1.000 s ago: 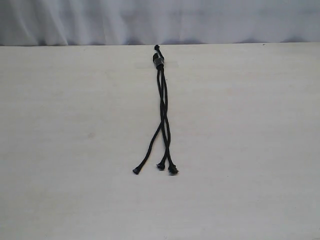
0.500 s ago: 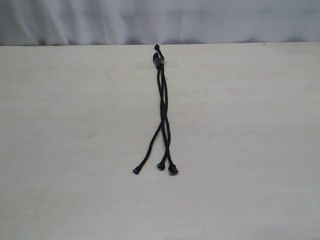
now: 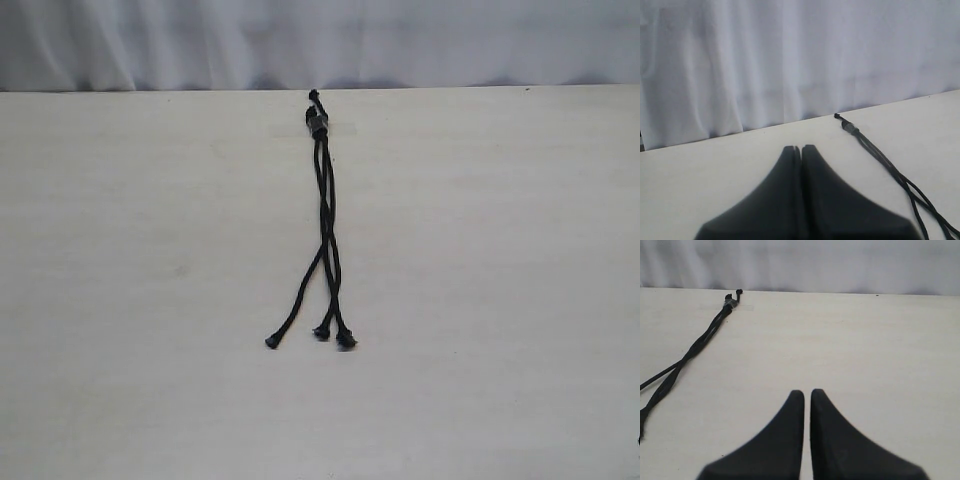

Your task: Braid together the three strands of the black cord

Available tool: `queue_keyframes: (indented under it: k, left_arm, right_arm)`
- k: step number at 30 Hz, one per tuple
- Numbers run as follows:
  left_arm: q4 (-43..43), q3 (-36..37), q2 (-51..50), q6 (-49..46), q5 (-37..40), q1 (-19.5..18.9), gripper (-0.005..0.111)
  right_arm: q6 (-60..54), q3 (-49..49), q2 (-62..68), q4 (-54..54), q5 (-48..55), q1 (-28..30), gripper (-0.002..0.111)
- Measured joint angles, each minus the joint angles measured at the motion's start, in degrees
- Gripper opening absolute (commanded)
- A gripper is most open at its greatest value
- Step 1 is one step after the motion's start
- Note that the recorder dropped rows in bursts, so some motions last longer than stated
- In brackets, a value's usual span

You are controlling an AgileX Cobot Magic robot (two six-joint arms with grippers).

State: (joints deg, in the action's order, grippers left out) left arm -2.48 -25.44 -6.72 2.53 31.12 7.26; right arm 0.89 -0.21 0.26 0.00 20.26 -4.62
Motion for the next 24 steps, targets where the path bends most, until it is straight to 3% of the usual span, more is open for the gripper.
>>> queue_keyframes:
  k: [11, 13, 15, 19, 24]
  left_arm:
    - [-1.5, 0.0, 0.0, -0.9, 0.0, 0.0, 0.000]
    - [-1.9, 0.5, 0.7, -0.9, 2.8, -0.6, 0.000]
    - [-1.9, 2.7, 2.2, -0.5, 4.2, -3.1, 0.000]
    - [-1.9, 14.4, 6.3, 0.0, -3.1, -10.2, 0.000]
    - [-1.7, 21.3, 6.6, 0.2, -7.7, -12.5, 0.000]
  right_arm:
    - [0.0, 0.0, 0.0, 0.0, 0.0, -0.1, 0.004]
    - [0.0, 0.0, 0.0, 0.0, 0.0, -0.1, 0.004]
    - [0.0, 0.0, 0.0, 0.0, 0.0, -0.1, 0.004]
    - [0.0, 0.0, 0.0, 0.0, 0.0, -0.1, 0.004]
    - [0.0, 0.0, 0.0, 0.0, 0.0, -0.1, 0.004]
